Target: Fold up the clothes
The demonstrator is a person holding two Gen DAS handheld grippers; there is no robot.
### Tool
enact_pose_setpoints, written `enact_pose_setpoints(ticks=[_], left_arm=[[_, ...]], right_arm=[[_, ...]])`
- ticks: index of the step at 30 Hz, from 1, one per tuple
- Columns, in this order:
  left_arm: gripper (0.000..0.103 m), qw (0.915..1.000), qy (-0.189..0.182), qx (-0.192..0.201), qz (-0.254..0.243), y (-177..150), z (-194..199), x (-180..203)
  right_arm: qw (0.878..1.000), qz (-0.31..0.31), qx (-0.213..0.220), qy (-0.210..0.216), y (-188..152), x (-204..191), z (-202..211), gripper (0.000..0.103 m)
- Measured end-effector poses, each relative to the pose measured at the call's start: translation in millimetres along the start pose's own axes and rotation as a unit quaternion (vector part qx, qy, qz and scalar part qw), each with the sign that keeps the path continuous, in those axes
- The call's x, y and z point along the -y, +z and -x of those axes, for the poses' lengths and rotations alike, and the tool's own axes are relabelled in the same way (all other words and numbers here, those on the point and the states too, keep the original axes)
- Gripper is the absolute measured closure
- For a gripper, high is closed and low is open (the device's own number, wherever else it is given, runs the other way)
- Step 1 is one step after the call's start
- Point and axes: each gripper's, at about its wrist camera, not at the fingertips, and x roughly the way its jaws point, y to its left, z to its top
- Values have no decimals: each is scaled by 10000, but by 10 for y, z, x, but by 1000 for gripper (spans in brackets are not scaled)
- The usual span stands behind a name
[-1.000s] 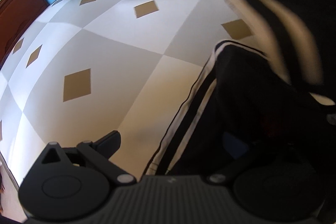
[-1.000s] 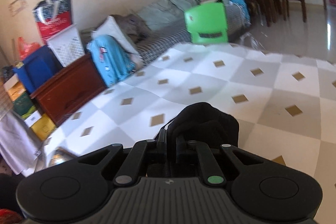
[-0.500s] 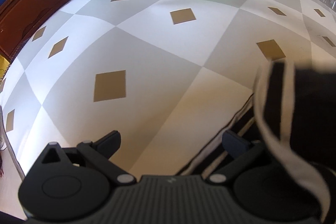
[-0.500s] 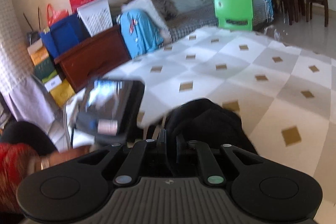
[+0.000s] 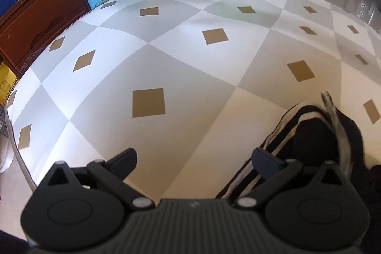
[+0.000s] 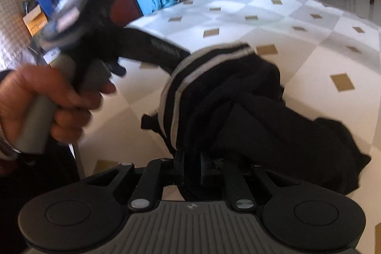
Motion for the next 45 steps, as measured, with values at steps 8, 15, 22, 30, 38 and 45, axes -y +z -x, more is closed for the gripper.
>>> enact_pose_setpoints(ticks=[8,15,22,30,38,45], left_arm=[[0,9973,-300,311,-598,-227,234,178],[0,9878,225,288,-1515,-450,78,513],[0,9893,164,107,-1445,-466,-3,534],[0,9892,178,16,-1454,-496,-66,591],[0,9885,154,-2,-1502,-521,-97,672],[0,9895,-1,-40,-1448,-520,-121,740]], right_arm=[[10000,30,-23,78,-28,-57,-5,68],[9998,-122,-71,141,-16,-74,252,55],[9987,-485,-98,87,-112,21,510,54],[9938,-890,-572,-354,-365,107,346,51],[9916,-1120,-386,-510,-335,218,262,51],[9874,-1255,-42,-968,-293,310,268,51]])
